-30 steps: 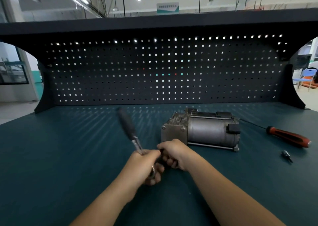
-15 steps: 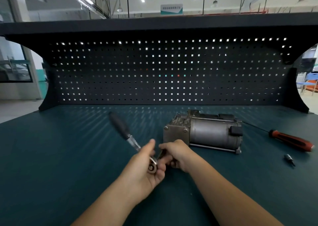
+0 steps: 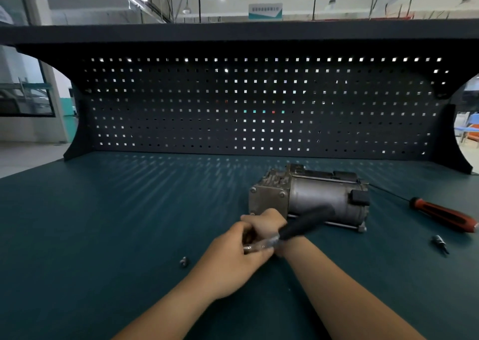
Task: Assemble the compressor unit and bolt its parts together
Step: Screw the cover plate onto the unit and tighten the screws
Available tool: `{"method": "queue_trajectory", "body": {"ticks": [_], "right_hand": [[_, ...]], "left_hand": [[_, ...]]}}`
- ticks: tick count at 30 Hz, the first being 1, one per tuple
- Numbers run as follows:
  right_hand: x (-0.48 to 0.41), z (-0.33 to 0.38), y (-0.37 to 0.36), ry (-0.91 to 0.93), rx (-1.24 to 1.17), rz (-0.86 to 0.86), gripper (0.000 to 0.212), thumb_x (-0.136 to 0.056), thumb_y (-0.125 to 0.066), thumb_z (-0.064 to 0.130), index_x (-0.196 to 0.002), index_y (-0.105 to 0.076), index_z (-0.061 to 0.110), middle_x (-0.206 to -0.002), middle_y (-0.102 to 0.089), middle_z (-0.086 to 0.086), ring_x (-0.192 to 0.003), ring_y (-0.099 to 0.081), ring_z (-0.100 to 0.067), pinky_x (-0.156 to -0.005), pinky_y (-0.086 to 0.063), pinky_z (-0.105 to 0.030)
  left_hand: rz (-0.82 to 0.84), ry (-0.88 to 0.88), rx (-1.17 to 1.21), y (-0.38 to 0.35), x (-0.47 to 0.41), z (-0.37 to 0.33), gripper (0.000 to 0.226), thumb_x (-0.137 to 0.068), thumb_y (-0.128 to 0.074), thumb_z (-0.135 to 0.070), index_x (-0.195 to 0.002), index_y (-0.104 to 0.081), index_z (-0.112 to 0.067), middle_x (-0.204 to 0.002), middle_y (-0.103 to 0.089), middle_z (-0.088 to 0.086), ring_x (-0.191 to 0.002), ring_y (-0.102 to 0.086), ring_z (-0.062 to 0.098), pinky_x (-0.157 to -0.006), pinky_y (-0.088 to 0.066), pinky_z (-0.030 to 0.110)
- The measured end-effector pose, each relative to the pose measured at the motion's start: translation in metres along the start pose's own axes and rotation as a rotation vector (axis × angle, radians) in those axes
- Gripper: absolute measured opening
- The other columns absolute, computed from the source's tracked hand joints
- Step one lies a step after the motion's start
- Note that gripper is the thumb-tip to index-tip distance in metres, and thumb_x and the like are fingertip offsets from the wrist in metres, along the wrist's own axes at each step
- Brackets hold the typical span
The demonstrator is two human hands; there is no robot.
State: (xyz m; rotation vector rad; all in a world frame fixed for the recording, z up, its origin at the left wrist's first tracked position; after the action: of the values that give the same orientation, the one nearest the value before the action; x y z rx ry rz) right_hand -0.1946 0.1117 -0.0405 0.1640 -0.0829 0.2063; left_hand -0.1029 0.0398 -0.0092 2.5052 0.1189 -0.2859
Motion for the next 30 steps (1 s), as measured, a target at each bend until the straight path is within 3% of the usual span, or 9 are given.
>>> {"method": "queue_trajectory", "body": {"ticks": [3, 5, 7, 9, 12, 17, 21, 26, 30], "right_hand": [[0.001, -0.002, -0.001, -0.034, 0.024, 0.004, 0.022, -0.088, -0.057, 0.009, -0.067, -0.053, 0.005, -0.051, -0.053, -0.002, -0.044, -0.049, -0.010, -0.036, -0.035, -0.015], [0.002, -0.002, 0.000, -0.047, 0.069, -0.018, 0.021, -0.088, -0.057, 0.017, -0.072, -0.055, 0.004, -0.059, -0.056, -0.005, -0.049, -0.051, -0.014, -0.041, -0.038, -0.019], [0.001, -0.002, 0.000, -0.045, 0.070, -0.032, 0.024, -0.090, -0.055, 0.019, -0.069, -0.053, 0.006, -0.060, -0.053, -0.005, -0.050, -0.050, -0.015, -0.043, -0.039, -0.020], [0.002, -0.002, -0.004, -0.053, 0.046, 0.012, 0.026, -0.091, -0.052, 0.018, -0.068, -0.052, 0.006, -0.052, -0.052, -0.004, -0.043, -0.049, -0.014, -0.039, -0.037, -0.018], [0.003, -0.004, -0.003, -0.060, 0.050, 0.032, 0.030, -0.093, -0.050, 0.019, -0.065, -0.051, 0.006, -0.039, -0.051, -0.002, -0.032, -0.047, -0.011, -0.034, -0.032, -0.013], [0.000, -0.005, 0.000, -0.004, 0.020, -0.028, 0.027, -0.085, -0.065, 0.015, -0.063, -0.048, 0.013, -0.061, -0.047, -0.002, -0.047, -0.048, -0.011, -0.046, -0.039, -0.019], [0.001, -0.002, 0.002, -0.012, 0.097, -0.046, 0.026, -0.081, -0.068, 0.017, -0.062, -0.051, 0.010, -0.054, -0.049, -0.002, -0.046, -0.049, -0.013, -0.036, -0.033, -0.014], [0.004, 0.002, 0.003, 0.020, 0.168, -0.062, 0.021, -0.080, -0.064, 0.019, -0.067, -0.058, 0.004, -0.069, -0.057, -0.010, -0.075, -0.057, -0.022, -0.065, -0.041, -0.029], [0.002, -0.002, 0.002, -0.052, 0.086, 0.003, 0.027, -0.090, -0.052, 0.009, -0.064, -0.047, 0.009, -0.064, -0.050, -0.005, -0.058, -0.051, -0.016, -0.049, -0.042, -0.018]], "left_hand": [[-0.022, 0.295, 0.502, -0.007, 0.003, 0.014, 0.027, -0.091, -0.050, -0.043, -0.102, -0.055, -0.018, -0.079, -0.063, -0.005, -0.043, -0.046, -0.001, -0.042, -0.035, 0.012], [-0.021, 0.514, 0.926, -0.017, 0.010, 0.018, 0.037, -0.093, -0.045, -0.045, -0.101, -0.054, -0.010, -0.065, -0.066, 0.006, -0.032, -0.041, 0.005, -0.033, -0.032, 0.013], [-0.032, 0.597, 1.125, -0.019, 0.014, 0.019, 0.042, -0.094, -0.043, -0.045, -0.103, -0.054, -0.005, -0.056, -0.063, 0.009, -0.029, -0.040, 0.006, -0.030, -0.031, 0.011], [-0.001, 0.543, 0.931, -0.013, 0.014, 0.019, 0.037, -0.096, -0.042, -0.041, -0.089, -0.055, -0.007, -0.048, -0.056, 0.004, -0.029, -0.036, 0.006, -0.030, -0.028, 0.012], [0.033, 0.316, 0.335, -0.002, 0.007, 0.015, 0.036, -0.095, -0.041, -0.035, -0.074, -0.052, -0.009, -0.042, -0.050, -0.004, -0.031, -0.036, 0.007, -0.036, -0.028, 0.016], [-0.034, 0.017, -0.383, 0.007, 0.004, 0.001, 0.026, -0.088, -0.048, -0.042, -0.083, -0.057, -0.017, -0.065, -0.053, -0.004, -0.063, -0.052, 0.014, -0.055, -0.036, 0.027], [-0.111, -0.133, -0.557, 0.013, 0.007, -0.014, 0.021, -0.089, -0.046, -0.037, -0.102, -0.057, -0.024, -0.084, -0.063, -0.003, -0.079, -0.060, 0.015, -0.058, -0.036, 0.025], [-0.143, -0.238, -0.585, 0.010, 0.008, -0.021, 0.031, -0.088, -0.050, -0.046, -0.113, -0.053, -0.027, -0.097, -0.066, -0.005, -0.089, -0.061, 0.014, -0.068, -0.042, 0.025], [-0.133, -0.214, -0.450, 0.011, 0.010, -0.021, 0.038, -0.080, -0.045, -0.064, -0.109, -0.045, -0.040, -0.091, -0.063, -0.013, -0.087, -0.062, 0.012, -0.071, -0.048, 0.030]]}}
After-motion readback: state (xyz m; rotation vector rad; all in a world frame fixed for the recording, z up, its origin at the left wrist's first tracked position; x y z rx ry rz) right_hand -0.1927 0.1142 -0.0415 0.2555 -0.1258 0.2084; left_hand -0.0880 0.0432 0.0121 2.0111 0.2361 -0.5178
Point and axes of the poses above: each hand's wrist, its own x-axis away from the middle knuckle, its own y-axis out of the back of the hand, z = x × y, the point moved 9 cm from there along -x, towards the middle knuckle
